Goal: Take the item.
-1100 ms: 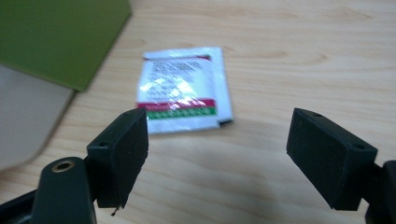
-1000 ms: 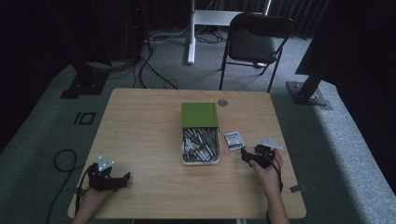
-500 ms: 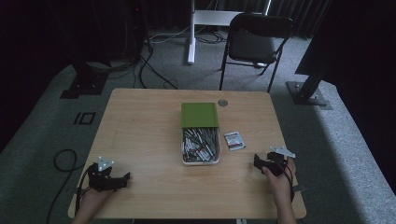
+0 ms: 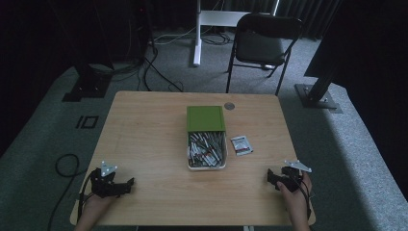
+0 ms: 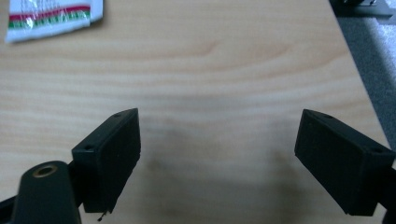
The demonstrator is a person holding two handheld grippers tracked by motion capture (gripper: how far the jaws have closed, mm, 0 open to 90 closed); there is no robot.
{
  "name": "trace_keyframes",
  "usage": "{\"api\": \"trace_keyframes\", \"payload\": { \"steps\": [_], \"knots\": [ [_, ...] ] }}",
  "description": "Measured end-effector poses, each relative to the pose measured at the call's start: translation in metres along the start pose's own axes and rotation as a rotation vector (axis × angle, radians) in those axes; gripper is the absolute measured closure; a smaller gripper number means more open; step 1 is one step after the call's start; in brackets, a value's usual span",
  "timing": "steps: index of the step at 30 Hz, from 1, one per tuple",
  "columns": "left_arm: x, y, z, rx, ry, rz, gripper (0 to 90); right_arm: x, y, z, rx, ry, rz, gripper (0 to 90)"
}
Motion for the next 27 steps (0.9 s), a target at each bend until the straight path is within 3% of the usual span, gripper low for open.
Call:
{"api": "trace_keyframes", "payload": {
  "steps": [3,4,8,27],
  "knots": [
    [0.0,0.0,0.0,0.0,0.0,0.0,1.3,0.003,0.001,0.008,-0.02,0.024,0.023,14.0],
    [0.0,0.0,0.0,0.0,0.0,0.0,1.3,0.004,0.002,0.009,-0.021,0.008,0.013,14.1],
    [0.0,0.0,0.0,0.0,0.0,0.0,1.3,0.006,0.003,0.014,0.017,-0.002,0.0,13.2],
    [0.0,0.0,0.0,0.0,0.0,0.0,1.3,0.008,0.003,0.014,0.017,0.002,-0.003,12.1]
  ]
}}
Point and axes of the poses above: each handheld gripper's, and its own axes: y roughly backward along the jaws, z roughly out of its underside, x roughly to its right, the point moved 4 cm from there along -y, roughly forward along the jaws, and after that the axes turned 9 degrees about -y, right-handed, at the moved point
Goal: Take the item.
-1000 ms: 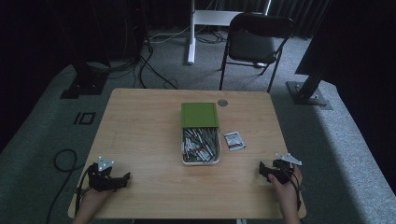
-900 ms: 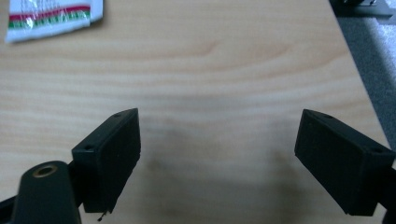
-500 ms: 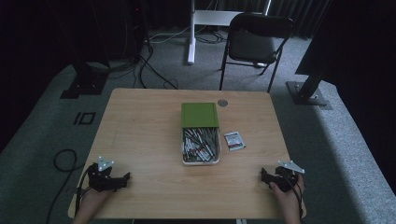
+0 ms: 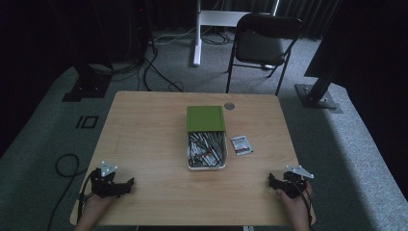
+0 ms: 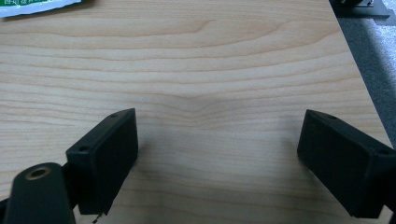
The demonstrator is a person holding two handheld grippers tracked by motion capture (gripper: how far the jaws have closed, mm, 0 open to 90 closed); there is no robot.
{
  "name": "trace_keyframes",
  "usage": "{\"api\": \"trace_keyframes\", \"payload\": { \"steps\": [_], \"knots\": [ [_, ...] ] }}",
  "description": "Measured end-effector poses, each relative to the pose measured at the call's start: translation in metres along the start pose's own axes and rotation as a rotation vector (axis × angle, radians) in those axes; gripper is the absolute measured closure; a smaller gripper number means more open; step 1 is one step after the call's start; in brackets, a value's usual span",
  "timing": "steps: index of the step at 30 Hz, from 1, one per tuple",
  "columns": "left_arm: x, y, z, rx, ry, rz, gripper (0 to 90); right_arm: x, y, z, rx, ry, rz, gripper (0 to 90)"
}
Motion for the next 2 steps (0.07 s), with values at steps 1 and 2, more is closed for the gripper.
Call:
{"api": "trace_keyframes", "payload": {
  "steps": [1,2],
  "knots": [
    [0.0,0.0,0.0,0.0,0.0,0.0,1.3,0.0,0.0,0.0,0.0,0.0,0.0,12.1],
    [0.0,0.0,-0.0001,0.0,0.0,0.0,1.3,0.0,-0.0001,-0.0001,0.0,0.001,0.0,12.1]
  ]
}}
Point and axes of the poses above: each handheld gripper's, and its own axes: y roughly backward along the jaws, z roughly out of its underside, x roughly to its right, the point moved 4 cm from there along -y, roughly forward along the jaws, and after that the axes turned 9 degrees about -y, right-handed, at the moved point
